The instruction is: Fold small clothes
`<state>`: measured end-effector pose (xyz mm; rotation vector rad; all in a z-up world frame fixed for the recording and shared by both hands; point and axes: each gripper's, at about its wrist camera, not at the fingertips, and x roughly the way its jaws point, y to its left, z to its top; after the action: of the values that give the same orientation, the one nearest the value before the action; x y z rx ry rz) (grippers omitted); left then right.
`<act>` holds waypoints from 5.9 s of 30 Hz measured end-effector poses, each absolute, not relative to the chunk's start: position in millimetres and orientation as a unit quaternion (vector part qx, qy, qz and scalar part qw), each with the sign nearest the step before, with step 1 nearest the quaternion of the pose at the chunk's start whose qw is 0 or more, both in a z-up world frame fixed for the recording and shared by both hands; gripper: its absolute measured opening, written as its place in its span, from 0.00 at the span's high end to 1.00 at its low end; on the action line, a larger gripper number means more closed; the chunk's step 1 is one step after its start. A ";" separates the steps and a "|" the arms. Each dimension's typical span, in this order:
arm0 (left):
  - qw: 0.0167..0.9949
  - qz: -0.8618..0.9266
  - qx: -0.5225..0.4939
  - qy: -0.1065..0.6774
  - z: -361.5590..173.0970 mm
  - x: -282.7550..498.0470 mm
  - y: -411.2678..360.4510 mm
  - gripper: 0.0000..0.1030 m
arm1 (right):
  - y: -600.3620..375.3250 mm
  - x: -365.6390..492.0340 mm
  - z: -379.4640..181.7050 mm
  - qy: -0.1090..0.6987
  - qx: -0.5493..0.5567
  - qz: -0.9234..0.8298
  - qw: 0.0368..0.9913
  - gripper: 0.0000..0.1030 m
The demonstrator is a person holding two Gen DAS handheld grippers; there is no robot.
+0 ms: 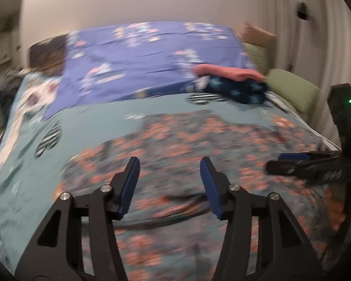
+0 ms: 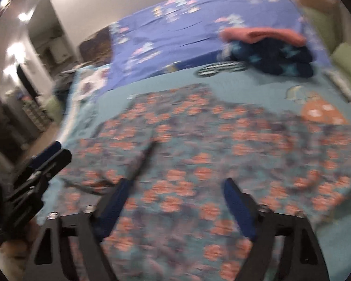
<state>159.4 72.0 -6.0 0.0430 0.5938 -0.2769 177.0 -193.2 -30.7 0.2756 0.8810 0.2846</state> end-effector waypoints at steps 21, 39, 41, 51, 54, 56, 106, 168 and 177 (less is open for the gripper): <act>0.922 0.014 -0.042 0.385 -80.2 157.3 173.9 0.41 | -129.2 201.4 -44.5 0.437 0.066 0.107 0.891 0.91; 0.919 0.022 -0.070 0.388 -83.9 161.7 188.4 0.41 | -288.7 148.1 -44.8 0.420 0.314 -0.021 0.851 0.76; 0.919 0.016 -0.066 0.387 -81.1 166.6 184.2 0.41 | -242.1 152.1 -23.1 0.419 0.153 0.021 0.895 0.75; 0.925 0.003 -0.055 0.376 -66.5 180.6 170.4 0.41 | -103.8 197.0 -52.0 0.402 -0.170 0.060 0.898 0.65; 0.926 0.006 -0.051 0.373 -66.4 181.4 174.5 0.41 | -176.5 204.9 -43.6 0.433 -0.017 0.026 0.901 0.92; 0.925 0.007 -0.055 0.376 -68.2 185.5 178.8 0.41 | -235.5 201.0 -38.0 0.428 0.123 0.011 0.895 0.92; 0.897 -0.083 -0.067 0.429 -83.6 301.9 170.3 0.96 | -281.0 196.8 -28.2 0.448 0.162 0.103 0.873 0.54; 0.871 -0.228 -0.123 0.418 -63.5 196.5 37.2 0.54 | -210.8 170.6 -16.5 0.384 0.176 0.237 0.875 0.87; 0.819 -0.317 -0.178 0.444 -68.3 183.6 32.8 0.47 | -205.2 146.5 -61.9 0.462 0.157 0.249 0.837 0.77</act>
<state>183.6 32.8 -68.3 -0.3789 0.9459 -0.6743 146.5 -205.2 -61.9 0.3314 0.9771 0.5271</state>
